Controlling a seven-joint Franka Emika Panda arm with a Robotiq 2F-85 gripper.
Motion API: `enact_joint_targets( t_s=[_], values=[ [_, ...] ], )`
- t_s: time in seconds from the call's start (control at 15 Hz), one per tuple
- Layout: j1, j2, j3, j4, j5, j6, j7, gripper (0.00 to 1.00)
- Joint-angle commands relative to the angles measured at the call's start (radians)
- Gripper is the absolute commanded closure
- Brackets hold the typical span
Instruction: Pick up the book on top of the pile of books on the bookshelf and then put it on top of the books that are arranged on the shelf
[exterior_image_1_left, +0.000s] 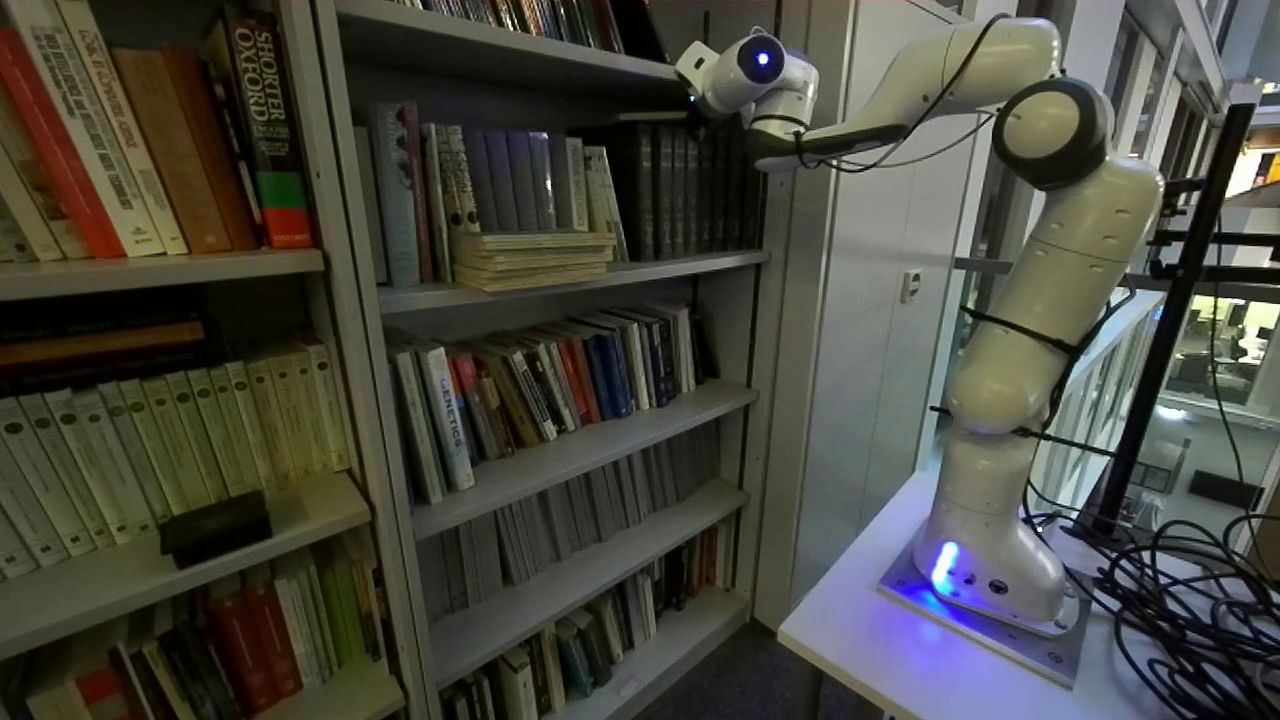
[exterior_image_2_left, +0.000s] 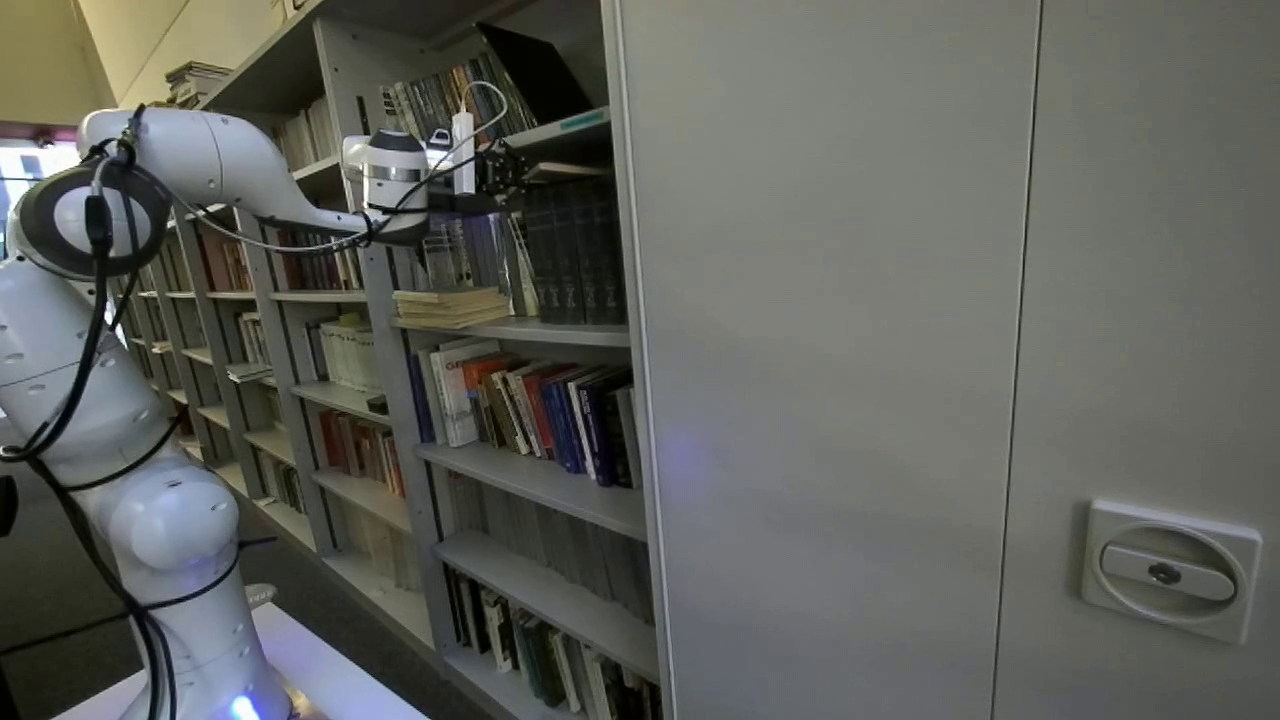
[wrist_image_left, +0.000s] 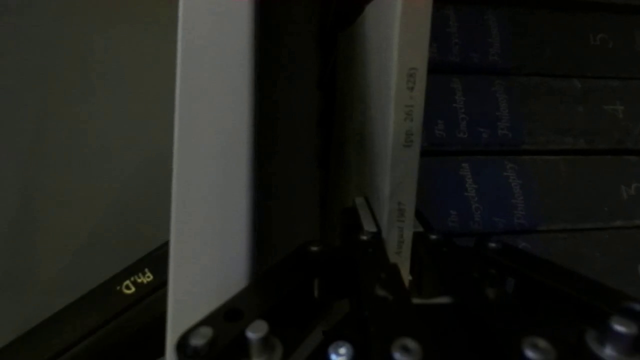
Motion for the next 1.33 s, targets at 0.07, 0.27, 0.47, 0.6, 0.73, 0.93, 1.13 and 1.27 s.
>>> enact_joint_targets(
  t_s=[0.07,0.27,0.47,0.6,0.73,0.93,1.13,1.27],
  values=[
    [-0.005,0.097,-0.1,0.104,0.146,0.295,-0.088,0.97],
    [0.026,0.111,-0.168,0.074,0.286,0.429,-0.214,0.97],
    [0.044,0.119,-0.209,0.068,0.367,0.499,-0.311,0.97],
    [0.053,0.119,-0.226,0.072,0.397,0.513,-0.351,0.97],
    [0.047,0.119,-0.231,0.088,0.397,0.509,-0.367,0.97],
    [-0.027,0.123,-0.182,0.123,0.358,0.491,-0.347,0.97],
    [-0.054,0.117,-0.159,0.137,0.352,0.455,-0.34,0.97],
    [-0.064,0.116,-0.148,0.138,0.355,0.439,-0.336,0.97]
  ],
)
